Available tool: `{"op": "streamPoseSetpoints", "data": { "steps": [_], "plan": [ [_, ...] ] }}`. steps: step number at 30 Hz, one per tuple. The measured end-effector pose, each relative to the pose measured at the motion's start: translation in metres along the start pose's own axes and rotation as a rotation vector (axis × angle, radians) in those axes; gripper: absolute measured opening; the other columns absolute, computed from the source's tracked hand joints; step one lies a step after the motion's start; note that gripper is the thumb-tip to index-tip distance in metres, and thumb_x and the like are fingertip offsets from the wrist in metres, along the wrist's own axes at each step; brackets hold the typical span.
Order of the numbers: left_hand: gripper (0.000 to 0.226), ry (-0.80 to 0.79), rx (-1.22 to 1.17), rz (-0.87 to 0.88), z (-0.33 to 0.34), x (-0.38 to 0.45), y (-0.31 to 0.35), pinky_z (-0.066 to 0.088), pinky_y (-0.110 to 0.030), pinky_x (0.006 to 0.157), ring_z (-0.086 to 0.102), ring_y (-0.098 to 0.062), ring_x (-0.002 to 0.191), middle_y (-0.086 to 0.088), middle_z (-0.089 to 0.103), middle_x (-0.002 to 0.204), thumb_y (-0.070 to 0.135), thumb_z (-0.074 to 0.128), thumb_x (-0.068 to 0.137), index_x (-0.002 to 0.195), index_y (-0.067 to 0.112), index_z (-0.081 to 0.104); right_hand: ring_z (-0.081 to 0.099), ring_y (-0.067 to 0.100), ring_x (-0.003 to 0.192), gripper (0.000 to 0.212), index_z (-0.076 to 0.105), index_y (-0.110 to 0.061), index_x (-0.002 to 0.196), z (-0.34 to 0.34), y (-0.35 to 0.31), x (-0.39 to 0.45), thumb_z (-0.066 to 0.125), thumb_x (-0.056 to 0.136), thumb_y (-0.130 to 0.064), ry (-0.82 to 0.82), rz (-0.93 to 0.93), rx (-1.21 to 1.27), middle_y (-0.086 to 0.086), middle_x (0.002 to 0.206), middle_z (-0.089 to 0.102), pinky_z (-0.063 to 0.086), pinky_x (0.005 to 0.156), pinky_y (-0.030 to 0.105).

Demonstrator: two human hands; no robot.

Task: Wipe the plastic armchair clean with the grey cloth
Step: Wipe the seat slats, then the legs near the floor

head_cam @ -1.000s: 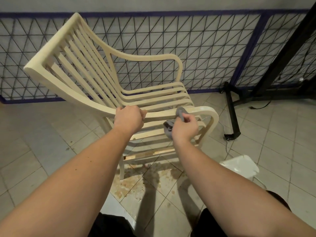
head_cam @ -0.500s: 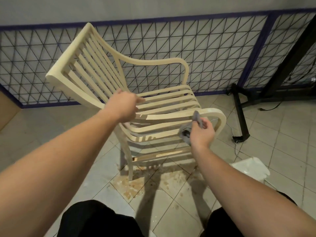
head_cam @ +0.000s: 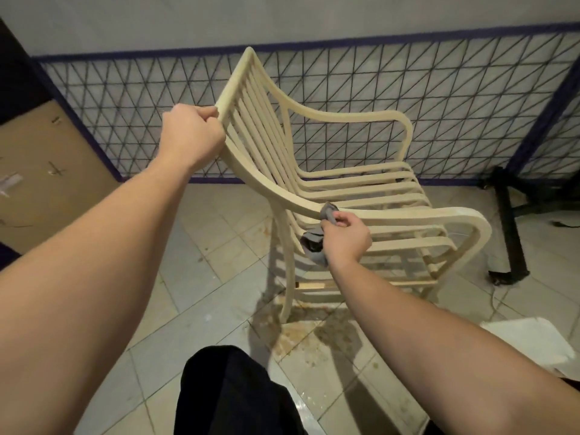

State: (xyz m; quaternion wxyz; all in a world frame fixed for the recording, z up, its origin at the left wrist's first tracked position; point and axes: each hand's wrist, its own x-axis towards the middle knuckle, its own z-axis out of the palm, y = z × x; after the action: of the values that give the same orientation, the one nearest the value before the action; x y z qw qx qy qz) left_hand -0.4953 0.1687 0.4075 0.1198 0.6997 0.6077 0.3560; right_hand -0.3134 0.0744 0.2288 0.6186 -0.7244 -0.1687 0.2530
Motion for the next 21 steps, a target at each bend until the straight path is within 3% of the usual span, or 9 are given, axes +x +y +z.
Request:
{"op": "streamPoseSetpoints", "data": {
  "steps": [5,7,9,10,12,14,17,19,21],
  "plan": [
    [0.046,-0.036,-0.056,-0.017,-0.004,0.001,-0.003,0.049,-0.03,0.106,0.066,-0.025,0.113,-0.005,0.071,0.126,0.018,0.046,0.09,0.129,0.016,0.07,0.061,0.009,0.073,0.012,0.074,-0.024,0.08,0.051,-0.017,-0.035,0.073,0.081,-0.012,-0.11,-0.073,-0.06,-0.008,0.076,0.067,0.039,0.052,0.01],
    [0.045,-0.038,-0.057,-0.008,-0.004,0.004,-0.005,0.059,-0.027,0.085,0.07,-0.02,0.094,-0.004,0.07,0.127,0.017,0.047,0.091,0.131,0.016,0.068,0.061,0.01,0.076,0.011,0.077,-0.024,0.085,0.067,-0.027,-0.049,0.071,0.085,-0.014,-0.131,-0.078,-0.059,-0.006,0.082,0.07,0.033,0.05,0.009],
    [0.045,-0.054,-0.046,-0.004,-0.003,0.008,-0.007,0.051,-0.015,0.058,0.065,-0.012,0.076,-0.005,0.068,0.128,0.016,0.048,0.093,0.134,0.018,0.066,0.059,0.012,0.076,0.015,0.078,-0.024,0.088,0.075,-0.033,-0.054,0.068,0.087,-0.013,-0.117,-0.102,-0.105,-0.005,0.083,0.071,0.032,0.051,0.01],
    [0.043,-0.066,-0.039,0.001,-0.003,0.009,-0.008,0.047,-0.013,0.055,0.064,-0.012,0.075,-0.005,0.068,0.127,0.016,0.048,0.093,0.132,0.019,0.067,0.058,0.012,0.076,0.018,0.079,-0.025,0.089,0.075,-0.034,-0.055,0.066,0.087,-0.012,-0.127,-0.138,-0.147,-0.006,0.083,0.071,0.032,0.051,0.011],
    [0.035,-0.062,-0.033,0.031,-0.001,0.008,-0.009,0.054,-0.022,0.063,0.068,-0.021,0.081,-0.006,0.07,0.113,0.016,0.047,0.092,0.115,0.023,0.073,0.06,0.01,0.078,0.024,0.079,-0.028,0.087,0.066,-0.034,-0.05,0.064,0.084,-0.009,-0.206,-0.215,-0.167,-0.01,0.083,0.072,0.037,0.054,0.01],
    [0.032,-0.035,-0.032,0.032,0.001,0.004,-0.008,0.059,-0.034,0.085,0.068,-0.034,0.098,-0.01,0.069,0.102,0.016,0.044,0.09,0.102,0.027,0.071,0.064,0.007,0.086,0.028,0.077,-0.03,0.087,0.046,-0.031,-0.039,0.065,0.081,-0.005,-0.301,-0.308,-0.096,-0.013,0.087,0.072,0.046,0.066,0.007],
    [0.043,0.07,0.082,0.053,0.012,-0.007,-0.002,0.051,-0.042,0.099,0.059,-0.034,0.121,-0.011,0.067,0.126,0.014,0.046,0.088,0.124,0.021,0.068,0.064,0.004,0.098,0.026,0.074,-0.029,0.101,0.002,-0.031,-0.005,0.067,0.086,-0.009,-0.303,-0.406,-0.028,-0.014,0.1,0.071,0.052,0.086,0.017],
    [0.052,0.117,0.15,0.199,0.029,-0.024,0.007,0.04,-0.046,0.113,0.038,-0.025,0.145,-0.003,0.05,0.151,0.009,0.053,0.09,0.14,0.024,0.058,0.06,0.003,0.104,0.029,0.071,-0.026,0.116,-0.029,-0.032,0.026,0.064,0.091,-0.012,-0.247,-0.53,-0.141,-0.01,0.11,0.066,0.046,0.092,0.013],
    [0.056,0.093,0.154,0.344,0.053,-0.041,0.02,0.032,-0.045,0.12,0.025,-0.019,0.152,0.004,0.044,0.156,0.01,0.058,0.091,0.145,0.026,0.054,0.053,0.005,0.105,0.037,0.064,-0.023,0.129,-0.055,-0.033,0.055,0.059,0.094,-0.011,-0.235,-0.647,-0.324,-0.006,0.114,0.058,0.035,0.092,0.007]
  ]
}}
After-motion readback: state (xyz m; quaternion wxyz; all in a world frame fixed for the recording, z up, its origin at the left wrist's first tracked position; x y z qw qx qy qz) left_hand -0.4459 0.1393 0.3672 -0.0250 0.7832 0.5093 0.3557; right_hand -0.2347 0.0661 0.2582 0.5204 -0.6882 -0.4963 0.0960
